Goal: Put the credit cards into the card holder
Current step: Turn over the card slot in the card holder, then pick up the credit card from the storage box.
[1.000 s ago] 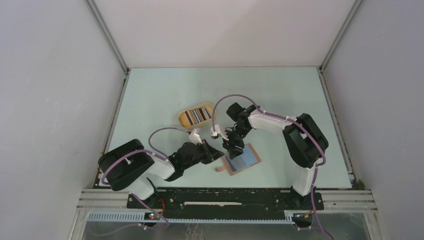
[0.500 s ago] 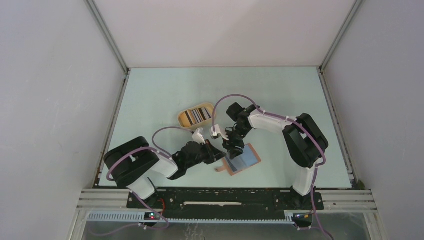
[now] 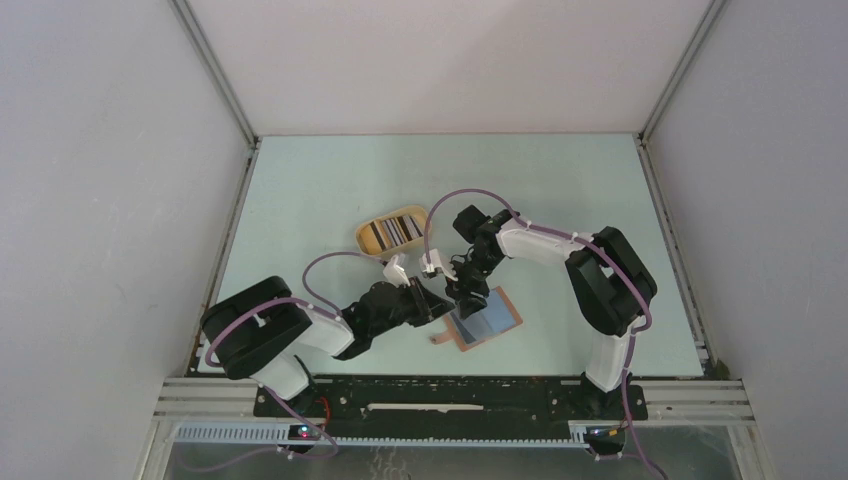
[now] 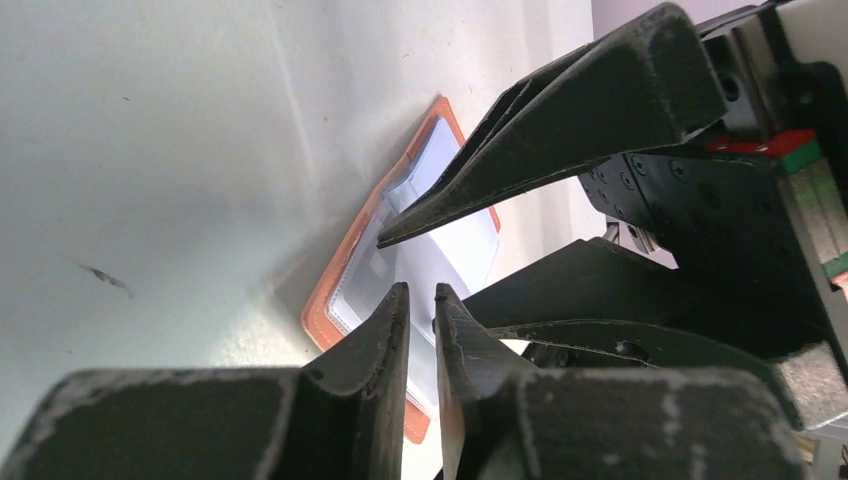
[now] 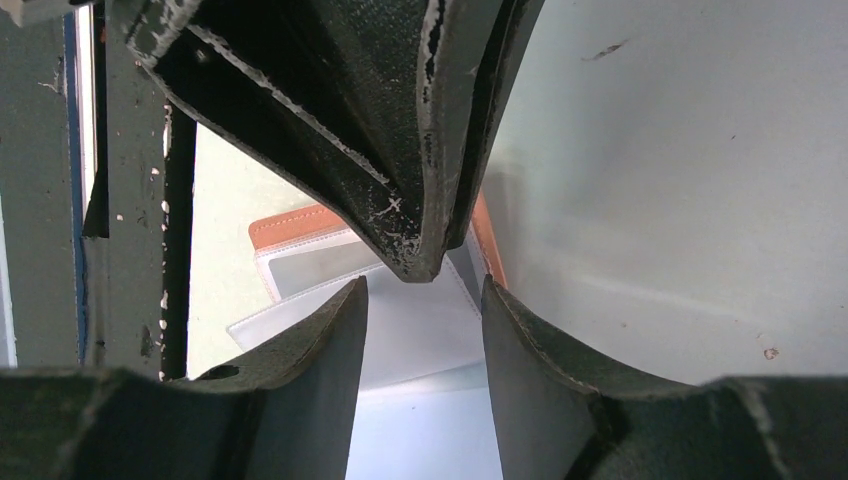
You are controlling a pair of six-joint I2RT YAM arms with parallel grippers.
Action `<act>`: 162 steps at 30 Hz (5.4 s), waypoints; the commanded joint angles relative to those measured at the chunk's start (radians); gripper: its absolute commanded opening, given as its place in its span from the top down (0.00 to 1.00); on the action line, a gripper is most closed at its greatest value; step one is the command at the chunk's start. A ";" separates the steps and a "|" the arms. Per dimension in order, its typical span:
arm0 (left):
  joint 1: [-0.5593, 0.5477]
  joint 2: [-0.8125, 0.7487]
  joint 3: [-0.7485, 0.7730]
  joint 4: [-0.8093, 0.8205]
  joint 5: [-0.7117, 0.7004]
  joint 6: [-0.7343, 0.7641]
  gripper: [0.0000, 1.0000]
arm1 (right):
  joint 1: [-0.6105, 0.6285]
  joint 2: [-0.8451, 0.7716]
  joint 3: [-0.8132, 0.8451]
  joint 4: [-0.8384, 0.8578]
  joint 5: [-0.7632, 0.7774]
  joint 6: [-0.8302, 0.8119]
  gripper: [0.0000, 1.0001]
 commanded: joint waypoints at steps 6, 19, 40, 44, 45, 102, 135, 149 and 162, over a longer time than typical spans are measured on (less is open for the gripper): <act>-0.006 -0.028 -0.013 -0.039 -0.023 0.007 0.94 | -0.004 -0.045 0.034 -0.015 -0.015 -0.016 0.46; -0.015 0.002 0.029 -0.087 -0.033 0.028 1.00 | -0.002 -0.046 0.034 -0.017 -0.015 -0.017 0.46; -0.048 0.093 0.136 -0.080 0.017 0.029 1.00 | -0.006 -0.059 0.034 -0.010 -0.027 0.004 0.42; -0.050 0.121 0.148 -0.051 0.032 0.023 0.98 | -0.025 -0.101 0.039 -0.024 -0.060 0.015 0.30; -0.050 0.127 0.153 -0.048 0.036 0.023 0.98 | -0.032 -0.118 0.039 -0.030 -0.066 0.014 0.28; -0.042 -0.189 0.200 -0.367 -0.180 0.392 0.59 | -0.168 -0.507 -0.316 0.076 0.085 -0.111 0.82; 0.318 -0.210 0.683 -0.852 -0.457 0.685 0.23 | -0.272 -0.420 0.084 0.077 -0.161 0.557 0.23; 0.444 -0.273 0.386 -0.542 -0.348 0.472 0.27 | -0.202 0.251 0.812 -0.035 -0.171 0.873 0.33; 0.458 -0.286 0.377 -0.604 -0.476 0.375 0.26 | -0.112 0.581 1.116 0.067 0.049 1.145 0.30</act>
